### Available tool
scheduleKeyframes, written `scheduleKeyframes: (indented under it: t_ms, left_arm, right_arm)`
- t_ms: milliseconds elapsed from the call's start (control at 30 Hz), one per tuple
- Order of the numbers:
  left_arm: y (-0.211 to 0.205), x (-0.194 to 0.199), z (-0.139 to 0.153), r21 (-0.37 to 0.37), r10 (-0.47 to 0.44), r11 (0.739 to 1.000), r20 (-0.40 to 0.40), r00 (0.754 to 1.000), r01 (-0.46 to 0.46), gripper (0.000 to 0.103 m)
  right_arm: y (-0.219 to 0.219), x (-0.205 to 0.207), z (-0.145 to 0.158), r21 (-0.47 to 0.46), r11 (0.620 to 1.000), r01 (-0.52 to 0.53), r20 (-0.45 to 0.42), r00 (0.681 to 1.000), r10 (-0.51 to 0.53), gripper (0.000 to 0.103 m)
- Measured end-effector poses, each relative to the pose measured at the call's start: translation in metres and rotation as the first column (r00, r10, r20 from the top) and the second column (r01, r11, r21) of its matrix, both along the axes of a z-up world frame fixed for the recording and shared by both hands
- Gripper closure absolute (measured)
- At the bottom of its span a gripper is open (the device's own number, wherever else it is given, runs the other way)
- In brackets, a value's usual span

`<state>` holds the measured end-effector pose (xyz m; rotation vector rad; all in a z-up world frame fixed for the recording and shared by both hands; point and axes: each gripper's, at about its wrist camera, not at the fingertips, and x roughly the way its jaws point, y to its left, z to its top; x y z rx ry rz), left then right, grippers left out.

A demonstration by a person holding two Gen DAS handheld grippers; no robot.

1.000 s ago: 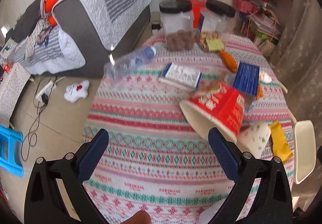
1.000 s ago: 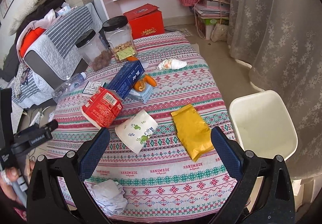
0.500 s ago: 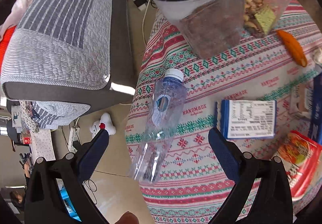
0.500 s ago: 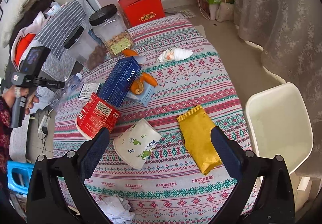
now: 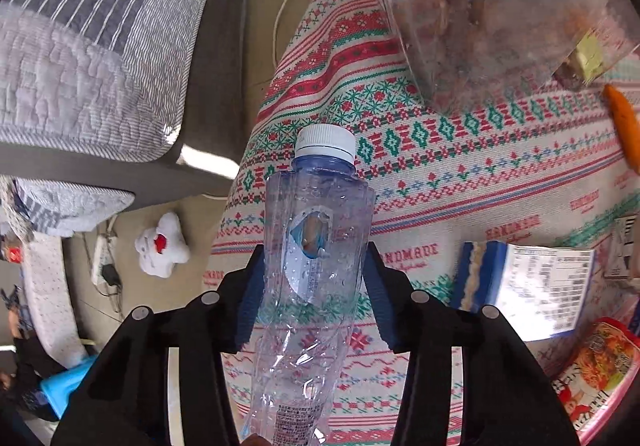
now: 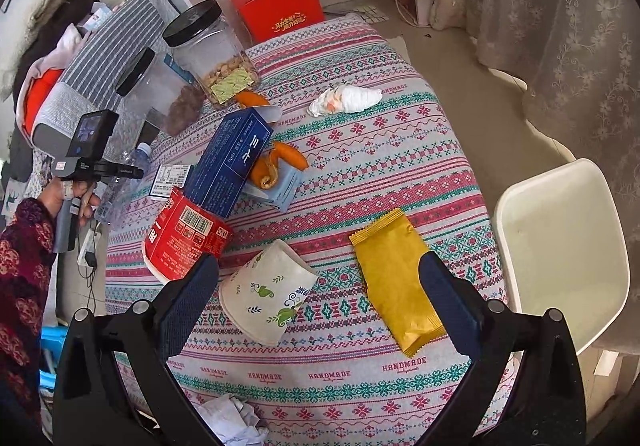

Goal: Collect trash
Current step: 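Lift the water bottle with the left tool while the right tool grasps the red paper cup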

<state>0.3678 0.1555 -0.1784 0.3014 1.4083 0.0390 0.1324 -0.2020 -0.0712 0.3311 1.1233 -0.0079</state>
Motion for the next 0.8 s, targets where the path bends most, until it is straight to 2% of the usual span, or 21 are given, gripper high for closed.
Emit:
scheduleKeyframes:
  t_ms: [100, 233, 400, 500, 567, 633, 667, 733, 800]
  left_arm:
    - [0.004, -0.026, 0.025, -0.082, 0.048, 0.996, 0.078, 0.996, -0.041, 0.056]
    - [-0.002, -0.077, 0.07, -0.222, 0.115, 0.972, 0.166, 0.979, -0.077, 0.056]
    - [-0.022, -0.154, 0.13, -0.437, 0.222, 0.894, 0.244, 0.944, -0.097, 0.055]
    - [-0.031, -0.198, 0.158, -0.555, 0.288, 0.827, 0.291, 0.912, -0.084, 0.055]
    - [-0.033, -0.222, 0.167, -0.607, 0.323, 0.792, 0.33, 0.887, -0.062, 0.055]
    - [-0.034, -0.237, 0.164, -0.652, 0.341, 0.757, 0.356, 0.87, -0.03, 0.055]
    - [-0.033, -0.239, 0.159, -0.66, 0.345, 0.751, 0.357, 0.868, -0.028, 0.055]
    - [-0.029, -0.233, 0.149, -0.649, 0.349, 0.759, 0.331, 0.876, -0.057, 0.055]
    - [-0.022, -0.229, 0.147, -0.661, 0.368, 0.748, 0.333, 0.868, -0.063, 0.055]
  right_arm:
    - [-0.002, -0.001, 0.002, 0.014, 1.0, 0.019, 0.013, 1.0, -0.019, 0.007]
    - [0.005, 0.005, 0.004, 0.072, 0.997, 0.012, 0.034, 0.999, -0.015, 0.007]
    - [0.034, 0.024, -0.01, 0.244, 0.97, -0.011, -0.021, 1.0, 0.017, 0.007]
    - [0.075, 0.035, -0.015, 0.25, 0.958, -0.139, -0.028, 0.988, 0.15, 0.007]
    - [0.1, 0.042, -0.019, 0.195, 0.957, -0.216, -0.036, 0.973, 0.227, 0.007]
    - [0.117, 0.05, -0.03, 0.185, 0.948, -0.259, -0.071, 0.959, 0.276, 0.007]
    - [0.119, 0.053, -0.036, 0.187, 0.949, -0.253, -0.088, 0.958, 0.273, 0.007]
    - [0.118, 0.059, -0.049, 0.201, 0.956, -0.215, -0.119, 0.963, 0.241, 0.007]
    - [0.116, 0.067, -0.062, 0.241, 0.956, -0.165, -0.149, 0.967, 0.205, 0.007]
